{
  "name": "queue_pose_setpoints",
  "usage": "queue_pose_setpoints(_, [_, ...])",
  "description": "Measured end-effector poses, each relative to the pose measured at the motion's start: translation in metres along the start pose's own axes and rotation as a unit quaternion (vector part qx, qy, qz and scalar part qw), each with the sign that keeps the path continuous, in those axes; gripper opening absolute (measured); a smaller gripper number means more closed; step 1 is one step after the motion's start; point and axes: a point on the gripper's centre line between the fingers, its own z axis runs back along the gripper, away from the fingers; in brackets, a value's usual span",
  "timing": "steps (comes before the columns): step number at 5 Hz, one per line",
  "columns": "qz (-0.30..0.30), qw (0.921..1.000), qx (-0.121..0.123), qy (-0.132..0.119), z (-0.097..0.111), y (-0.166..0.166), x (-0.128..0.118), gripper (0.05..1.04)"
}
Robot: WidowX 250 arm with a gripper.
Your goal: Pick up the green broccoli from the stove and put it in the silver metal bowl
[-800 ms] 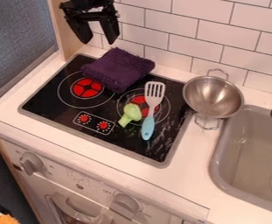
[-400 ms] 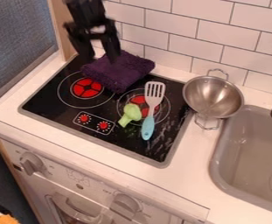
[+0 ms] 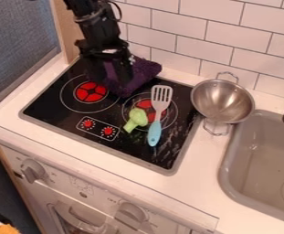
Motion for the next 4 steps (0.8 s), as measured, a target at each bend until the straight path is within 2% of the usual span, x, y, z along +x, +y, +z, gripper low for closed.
queue_pose_setpoints(1, [-0.028, 0.9995, -0.016, 0.007, -0.016, -0.016, -0.01, 0.999])
queue_pose_setpoints(3, [-0.096, 0.9946, 0.007, 0.04, -0.042, -0.041, -0.017, 0.999])
queue_pose_setpoints(4, [-0.108, 0.9925, 0.014, 0.055, -0.052, -0.045, -0.022, 0.931])
